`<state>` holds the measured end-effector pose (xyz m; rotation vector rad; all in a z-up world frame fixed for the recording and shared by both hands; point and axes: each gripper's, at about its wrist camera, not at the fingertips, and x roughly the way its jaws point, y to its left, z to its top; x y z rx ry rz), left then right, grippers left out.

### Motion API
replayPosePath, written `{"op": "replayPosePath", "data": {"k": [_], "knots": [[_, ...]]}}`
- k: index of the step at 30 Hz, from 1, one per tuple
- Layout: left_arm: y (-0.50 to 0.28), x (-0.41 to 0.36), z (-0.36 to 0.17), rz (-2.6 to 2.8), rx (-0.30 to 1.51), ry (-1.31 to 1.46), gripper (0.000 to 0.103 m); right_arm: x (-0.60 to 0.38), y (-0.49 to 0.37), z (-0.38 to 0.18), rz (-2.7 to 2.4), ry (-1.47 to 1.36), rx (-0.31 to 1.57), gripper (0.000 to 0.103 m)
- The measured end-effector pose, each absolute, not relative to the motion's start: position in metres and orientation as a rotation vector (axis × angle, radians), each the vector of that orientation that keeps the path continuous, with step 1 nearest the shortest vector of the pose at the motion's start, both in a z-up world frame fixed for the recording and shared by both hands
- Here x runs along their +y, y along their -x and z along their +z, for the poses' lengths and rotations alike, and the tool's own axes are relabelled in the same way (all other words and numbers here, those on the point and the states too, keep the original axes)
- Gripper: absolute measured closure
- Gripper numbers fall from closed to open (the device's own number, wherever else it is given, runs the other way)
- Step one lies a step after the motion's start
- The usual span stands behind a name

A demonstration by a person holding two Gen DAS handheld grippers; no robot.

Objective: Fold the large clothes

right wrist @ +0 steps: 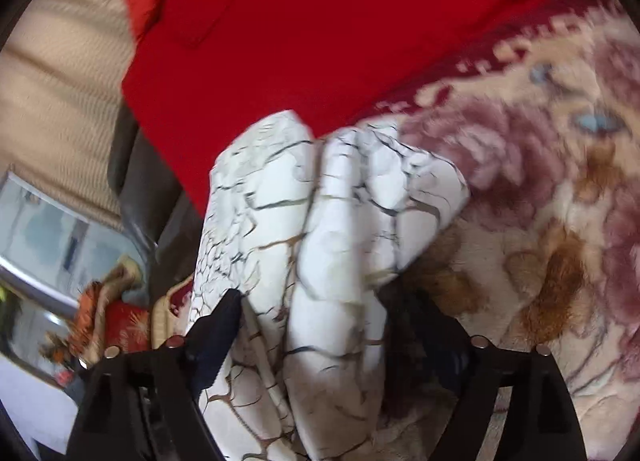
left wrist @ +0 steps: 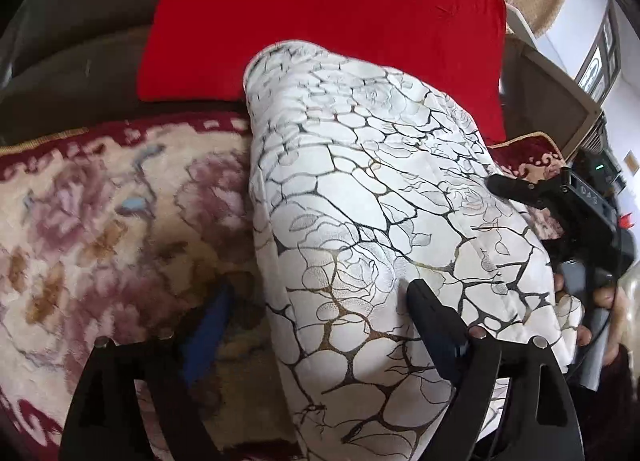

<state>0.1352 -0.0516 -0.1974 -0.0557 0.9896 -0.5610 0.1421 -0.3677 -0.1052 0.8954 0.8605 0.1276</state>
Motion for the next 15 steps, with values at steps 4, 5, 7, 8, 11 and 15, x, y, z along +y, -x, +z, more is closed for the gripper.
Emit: {"op": "replayPosePath", "data": {"k": [4,5,7,8,11,15], "knots": [[-0.148,-0.045,-0.212,-0.653,1.076,0.232,0.022,-0.361,-0.159,-0.123,0.221,-0.993,0.863,0.011],[-0.145,-0.044,-0.211,-0.665,1.074,0.254,0.027,-0.358,-0.161,-0.121,0.243,-0.981,0.854,0.011],[-0.14,-0.048,-0.207,-0.671,1.033,0.229,0.031,-0.341,-0.169,-0.117,0.307,-0.912,0.846,0.014],[-0.137,-0.05,-0.206,-0.667,1.015,0.209,0.035,-0.332,-0.171,-0.114,0.329,-0.872,0.845,0.025],[-0.134,-0.055,-0.206,-0.649,0.989,0.178,0.043,-0.315,-0.176,-0.112,0.323,-0.81,0.847,0.04],[-0.129,-0.057,-0.193,-0.637,0.916,0.152,0.05,-0.308,-0.173,-0.098,0.314,-0.774,0.797,0.051]]}}
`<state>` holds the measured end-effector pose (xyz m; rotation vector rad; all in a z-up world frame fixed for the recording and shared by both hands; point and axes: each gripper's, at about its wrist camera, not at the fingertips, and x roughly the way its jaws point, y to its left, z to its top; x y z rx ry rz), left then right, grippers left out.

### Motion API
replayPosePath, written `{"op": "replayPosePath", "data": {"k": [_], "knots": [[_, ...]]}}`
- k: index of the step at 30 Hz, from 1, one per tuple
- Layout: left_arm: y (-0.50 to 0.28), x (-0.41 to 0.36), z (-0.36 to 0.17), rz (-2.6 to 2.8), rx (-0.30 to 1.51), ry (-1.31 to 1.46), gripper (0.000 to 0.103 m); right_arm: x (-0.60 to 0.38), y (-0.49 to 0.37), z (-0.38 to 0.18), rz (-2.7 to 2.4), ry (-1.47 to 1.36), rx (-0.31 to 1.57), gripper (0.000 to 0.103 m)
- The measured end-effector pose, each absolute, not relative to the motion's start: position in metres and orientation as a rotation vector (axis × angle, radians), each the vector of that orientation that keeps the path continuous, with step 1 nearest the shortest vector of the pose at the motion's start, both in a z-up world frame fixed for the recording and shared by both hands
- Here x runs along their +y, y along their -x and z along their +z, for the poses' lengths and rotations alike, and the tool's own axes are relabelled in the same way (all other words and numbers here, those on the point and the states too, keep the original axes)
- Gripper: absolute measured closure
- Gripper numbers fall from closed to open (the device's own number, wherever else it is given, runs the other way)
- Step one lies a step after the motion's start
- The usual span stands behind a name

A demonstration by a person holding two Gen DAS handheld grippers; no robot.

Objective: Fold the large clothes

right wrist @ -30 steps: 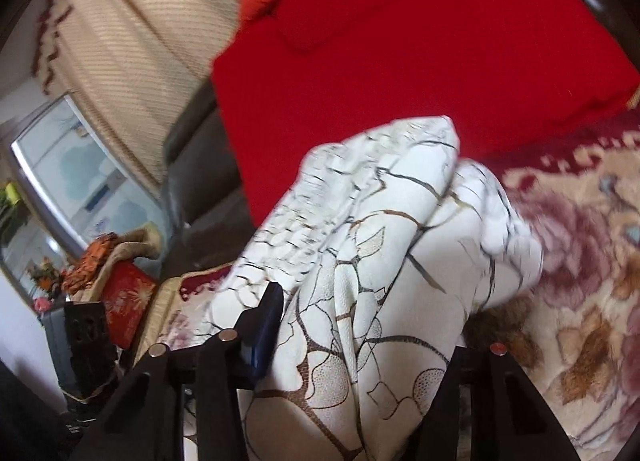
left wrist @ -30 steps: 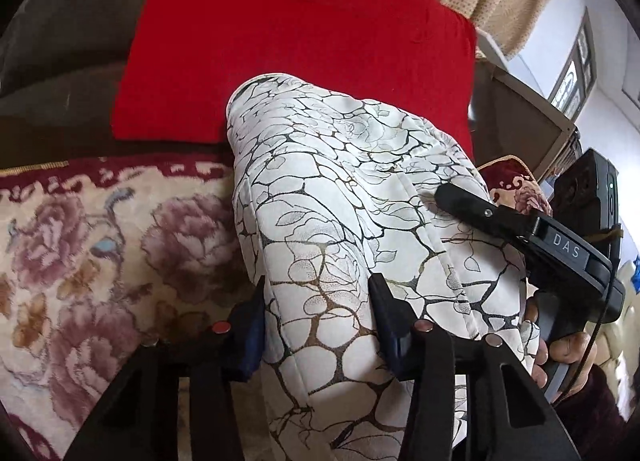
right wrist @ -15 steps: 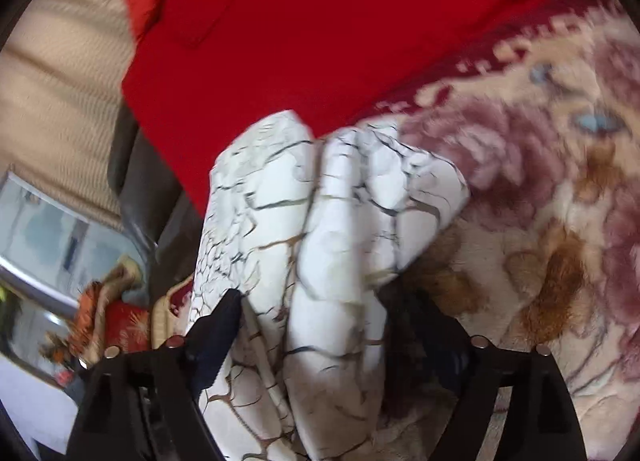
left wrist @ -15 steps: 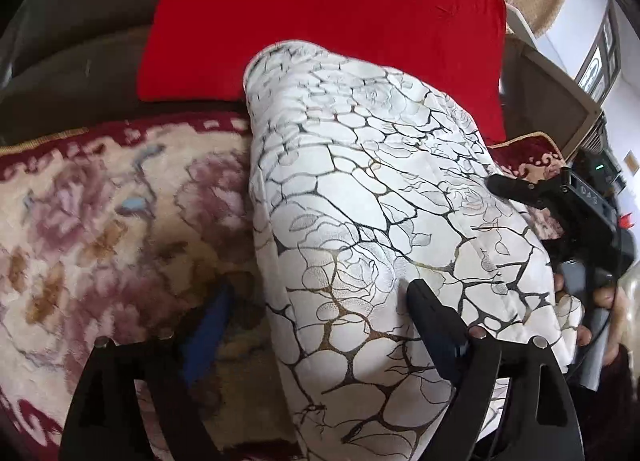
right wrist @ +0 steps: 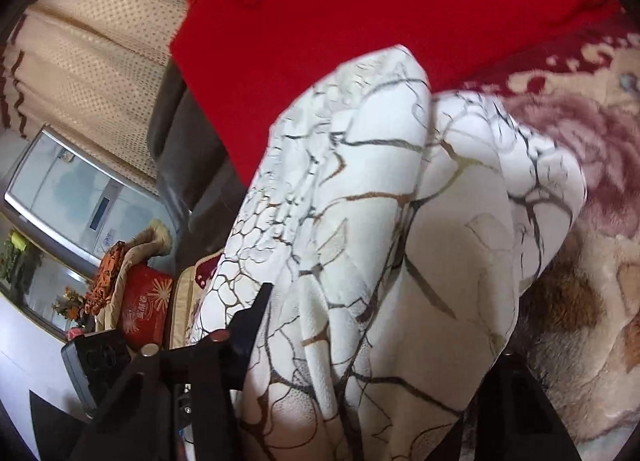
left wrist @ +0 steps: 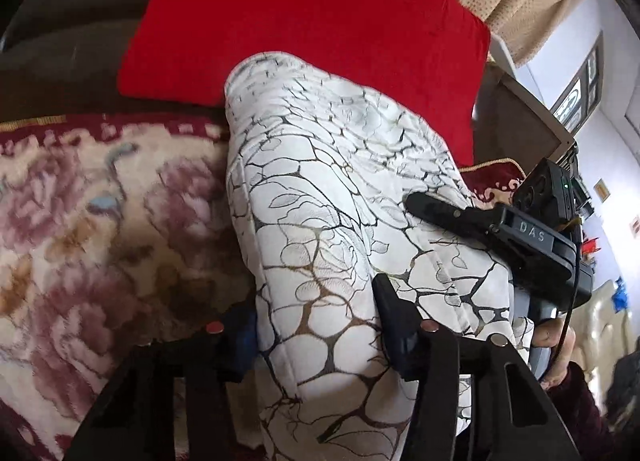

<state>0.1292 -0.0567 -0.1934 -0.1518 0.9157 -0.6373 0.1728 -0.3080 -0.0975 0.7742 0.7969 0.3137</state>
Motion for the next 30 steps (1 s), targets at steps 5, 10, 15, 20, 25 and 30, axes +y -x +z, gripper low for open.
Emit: {"op": "replayPosePath", "data": {"k": [5,10,15,20,25,30], "knots": [[-0.118,-0.054,-0.172,-0.613,0.826,0.124,0.051,-0.291,-0.166,-0.082,0.331,-0.716,0.769,0.055],[-0.1,-0.037,-0.147,-0.559,0.72,0.119,0.051,-0.259,-0.161,-0.054,0.397,-0.649,0.696,0.056],[-0.095,-0.021,-0.146,-0.471,0.692,0.109,0.05,-0.226,-0.162,-0.041,0.465,-0.62,0.648,0.056],[-0.123,-0.023,-0.205,-0.334,0.944,0.087,0.03,-0.194,-0.181,-0.072,0.448,-0.583,0.827,0.056],[-0.116,-0.038,-0.2,-0.318,0.903,0.022,0.026,-0.188,-0.184,-0.091,0.355,-0.549,0.966,0.038],[-0.087,-0.038,-0.182,-0.237,0.789,-0.049,0.023,-0.213,-0.155,-0.073,0.278,-0.557,0.931,0.031]]}}
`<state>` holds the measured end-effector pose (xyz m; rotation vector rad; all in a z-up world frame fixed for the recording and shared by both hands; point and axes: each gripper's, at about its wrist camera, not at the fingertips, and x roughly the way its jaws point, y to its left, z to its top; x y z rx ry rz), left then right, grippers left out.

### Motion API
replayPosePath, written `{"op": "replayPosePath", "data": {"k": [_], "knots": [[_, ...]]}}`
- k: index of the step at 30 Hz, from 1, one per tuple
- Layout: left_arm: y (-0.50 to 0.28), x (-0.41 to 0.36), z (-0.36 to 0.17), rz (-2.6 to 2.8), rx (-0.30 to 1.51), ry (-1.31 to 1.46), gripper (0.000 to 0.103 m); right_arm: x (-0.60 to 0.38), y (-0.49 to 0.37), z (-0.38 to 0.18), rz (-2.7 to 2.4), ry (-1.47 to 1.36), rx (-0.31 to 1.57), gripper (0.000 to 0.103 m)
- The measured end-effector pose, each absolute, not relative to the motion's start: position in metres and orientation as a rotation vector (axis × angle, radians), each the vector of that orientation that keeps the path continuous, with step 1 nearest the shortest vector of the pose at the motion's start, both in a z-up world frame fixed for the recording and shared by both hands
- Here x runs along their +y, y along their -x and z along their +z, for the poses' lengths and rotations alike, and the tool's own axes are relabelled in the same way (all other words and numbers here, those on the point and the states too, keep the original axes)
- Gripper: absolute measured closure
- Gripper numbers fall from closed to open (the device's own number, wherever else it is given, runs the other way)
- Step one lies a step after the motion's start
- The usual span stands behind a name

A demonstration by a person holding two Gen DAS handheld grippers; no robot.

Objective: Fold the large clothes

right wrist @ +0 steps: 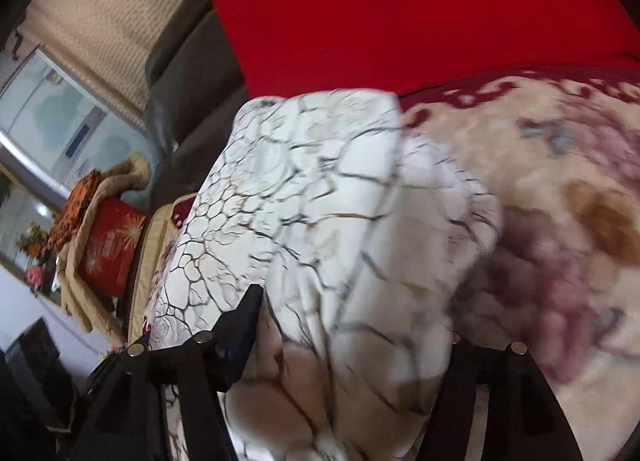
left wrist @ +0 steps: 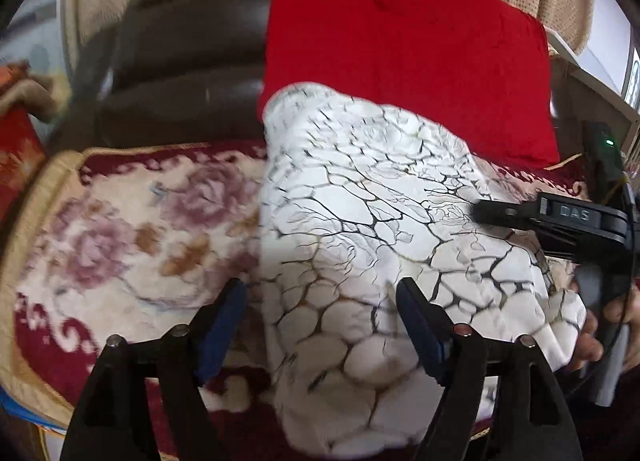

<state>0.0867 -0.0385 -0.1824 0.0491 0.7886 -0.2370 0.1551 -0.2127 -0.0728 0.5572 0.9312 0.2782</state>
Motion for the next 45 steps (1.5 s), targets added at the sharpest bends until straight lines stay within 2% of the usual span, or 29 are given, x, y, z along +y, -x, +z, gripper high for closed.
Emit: {"op": "replayPosePath", "data": {"k": [5,9,11,14,17,19,30,45], "knots": [[-0.071,-0.032,-0.163,-0.174,0.744,-0.083,0.022,-0.231,-0.105,-0.039,0.155,-0.454,0.772,0.031],[-0.056,-0.031,-0.152,-0.157,0.731,-0.094,0.022,-0.227,-0.069,-0.007,0.233,-0.418,0.62,0.031],[-0.047,-0.029,-0.145,-0.149,0.714,-0.099,0.022,-0.214,-0.062,-0.002,0.273,-0.396,0.601,0.031],[-0.036,-0.027,-0.134,-0.133,0.691,-0.104,0.022,-0.194,-0.072,-0.023,0.308,-0.401,0.703,0.031],[-0.029,-0.027,-0.126,-0.111,0.684,-0.112,0.022,-0.187,-0.099,-0.081,0.301,-0.451,0.988,0.031],[-0.027,-0.027,-0.123,-0.1,0.682,-0.122,0.021,-0.193,-0.097,-0.087,0.281,-0.5,0.997,0.031],[-0.006,-0.037,-0.093,-0.034,0.673,-0.134,0.021,-0.22,-0.021,0.03,0.242,-0.385,0.698,0.025],[0.037,-0.029,-0.048,0.071,0.569,-0.126,0.021,-0.196,0.043,0.099,0.236,-0.261,0.554,0.025]]}}
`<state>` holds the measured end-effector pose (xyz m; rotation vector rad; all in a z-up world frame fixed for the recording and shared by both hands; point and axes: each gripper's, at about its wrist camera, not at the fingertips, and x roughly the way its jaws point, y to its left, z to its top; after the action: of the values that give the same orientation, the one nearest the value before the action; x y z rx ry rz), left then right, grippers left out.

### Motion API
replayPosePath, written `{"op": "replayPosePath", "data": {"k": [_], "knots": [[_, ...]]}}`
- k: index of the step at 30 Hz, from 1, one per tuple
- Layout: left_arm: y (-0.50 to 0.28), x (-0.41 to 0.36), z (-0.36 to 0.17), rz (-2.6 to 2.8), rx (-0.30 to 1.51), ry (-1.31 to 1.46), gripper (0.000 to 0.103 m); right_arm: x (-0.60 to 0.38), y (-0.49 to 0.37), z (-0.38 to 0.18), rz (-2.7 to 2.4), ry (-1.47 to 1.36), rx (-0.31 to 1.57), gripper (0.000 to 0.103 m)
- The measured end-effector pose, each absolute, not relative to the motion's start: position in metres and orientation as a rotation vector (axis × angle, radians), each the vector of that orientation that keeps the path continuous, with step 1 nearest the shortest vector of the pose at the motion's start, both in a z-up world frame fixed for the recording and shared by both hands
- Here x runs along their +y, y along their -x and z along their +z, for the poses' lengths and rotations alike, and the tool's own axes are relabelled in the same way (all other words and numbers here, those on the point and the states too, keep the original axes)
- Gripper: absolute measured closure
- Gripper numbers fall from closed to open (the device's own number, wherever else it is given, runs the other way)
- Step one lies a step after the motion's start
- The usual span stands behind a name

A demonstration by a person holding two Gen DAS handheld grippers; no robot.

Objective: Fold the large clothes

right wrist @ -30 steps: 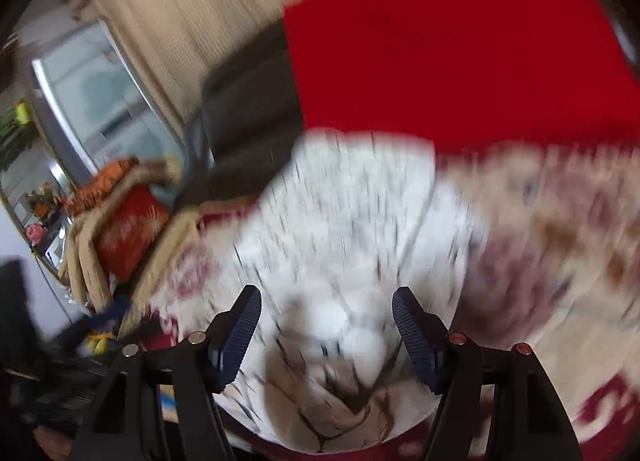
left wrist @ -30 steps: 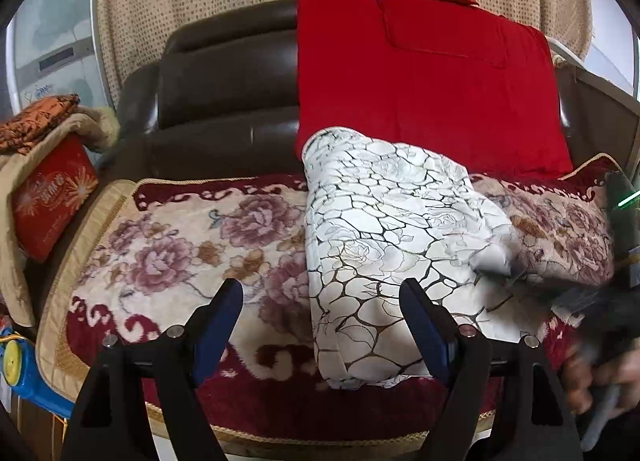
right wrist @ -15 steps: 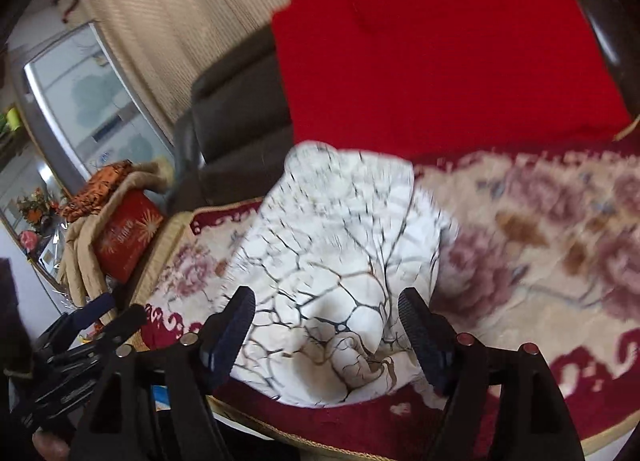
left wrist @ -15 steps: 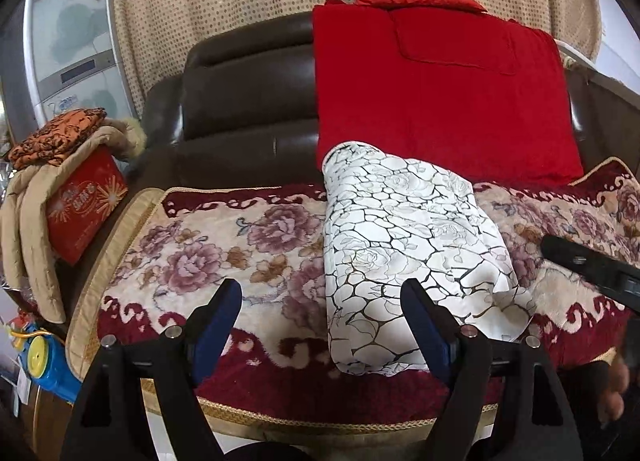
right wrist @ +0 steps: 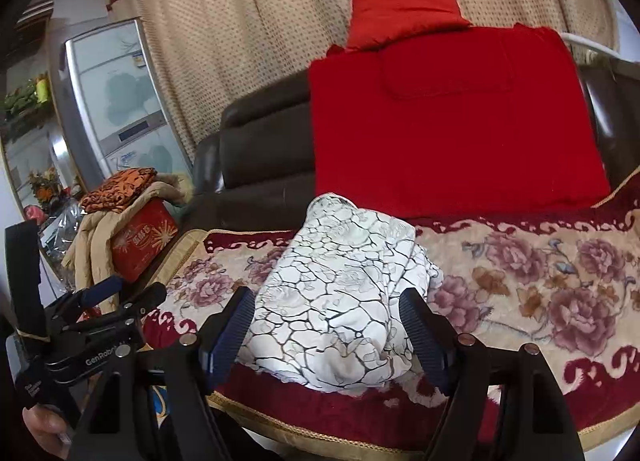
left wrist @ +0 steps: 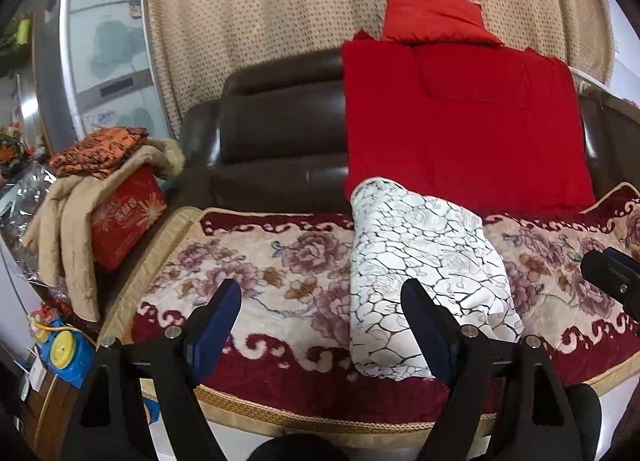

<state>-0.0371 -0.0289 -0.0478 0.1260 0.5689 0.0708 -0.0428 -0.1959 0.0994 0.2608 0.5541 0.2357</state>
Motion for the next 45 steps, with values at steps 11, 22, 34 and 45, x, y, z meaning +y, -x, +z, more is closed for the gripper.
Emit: {"op": "replayPosePath", "data": {"k": [11,22,34,45], "knots": [[0.068,-0.022,-0.025,0.125,0.493,-0.123,0.02,-0.191,0.066,0.118,0.245,-0.253,0.519,0.025],[0.105,-0.025,0.002,0.183,0.374,-0.157,0.001,-0.186,0.092,0.134,0.245,-0.237,0.486,0.025],[0.127,-0.027,0.019,0.158,0.346,-0.142,0.001,-0.18,0.106,0.146,0.156,-0.192,0.504,0.025],[0.128,-0.021,0.015,0.151,0.371,-0.119,0.001,-0.155,0.121,0.16,0.017,-0.027,0.497,0.025]]}}
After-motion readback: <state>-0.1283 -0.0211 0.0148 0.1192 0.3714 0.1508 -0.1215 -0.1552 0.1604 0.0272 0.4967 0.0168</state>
